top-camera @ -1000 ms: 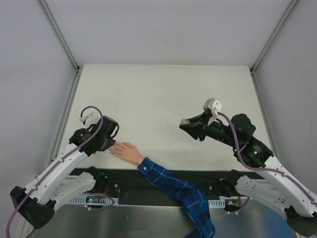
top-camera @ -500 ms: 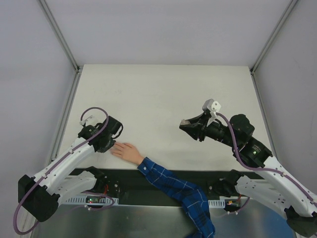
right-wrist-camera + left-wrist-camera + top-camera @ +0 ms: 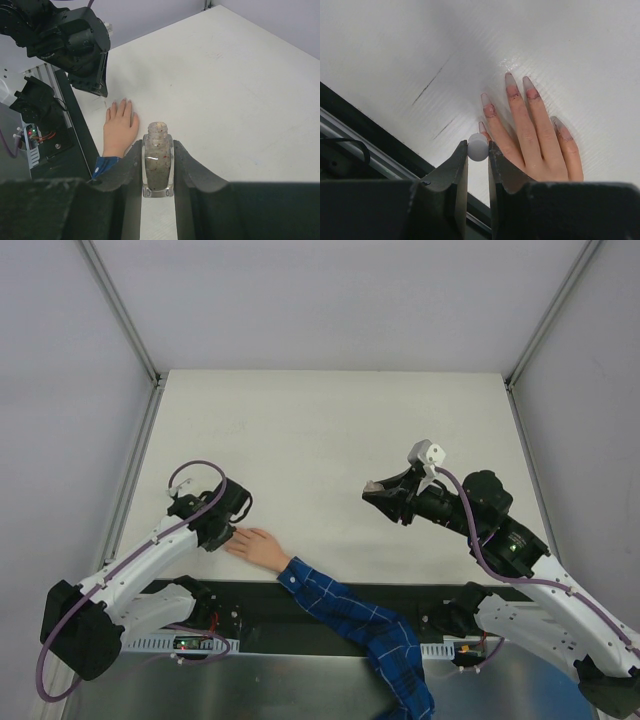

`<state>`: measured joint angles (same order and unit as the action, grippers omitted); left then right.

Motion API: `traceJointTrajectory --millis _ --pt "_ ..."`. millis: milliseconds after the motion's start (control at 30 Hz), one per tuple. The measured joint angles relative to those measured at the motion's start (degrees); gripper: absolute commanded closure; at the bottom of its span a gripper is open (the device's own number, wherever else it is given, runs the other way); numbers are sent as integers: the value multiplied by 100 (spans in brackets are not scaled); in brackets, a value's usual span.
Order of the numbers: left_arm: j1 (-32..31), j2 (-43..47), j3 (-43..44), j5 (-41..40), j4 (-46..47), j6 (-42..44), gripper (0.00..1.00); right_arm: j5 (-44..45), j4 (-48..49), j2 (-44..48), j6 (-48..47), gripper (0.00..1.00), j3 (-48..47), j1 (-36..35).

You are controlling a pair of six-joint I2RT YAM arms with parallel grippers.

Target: Paint the nails

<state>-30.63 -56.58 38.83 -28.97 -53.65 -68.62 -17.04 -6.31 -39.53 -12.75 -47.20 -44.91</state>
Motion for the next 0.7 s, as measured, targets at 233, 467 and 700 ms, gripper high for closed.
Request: traceJointTrajectory --millis 233,467,700 --pt "39 -90 -13 -2 166 17 100 7 0 0 -13 100 0 4" --pt "39 -162 -13 -2 225 39 100 7 0 -2 -17 100 0 11" --pt "74 -192 -46 0 238 42 100 7 0 -7 -17 100 0 11"
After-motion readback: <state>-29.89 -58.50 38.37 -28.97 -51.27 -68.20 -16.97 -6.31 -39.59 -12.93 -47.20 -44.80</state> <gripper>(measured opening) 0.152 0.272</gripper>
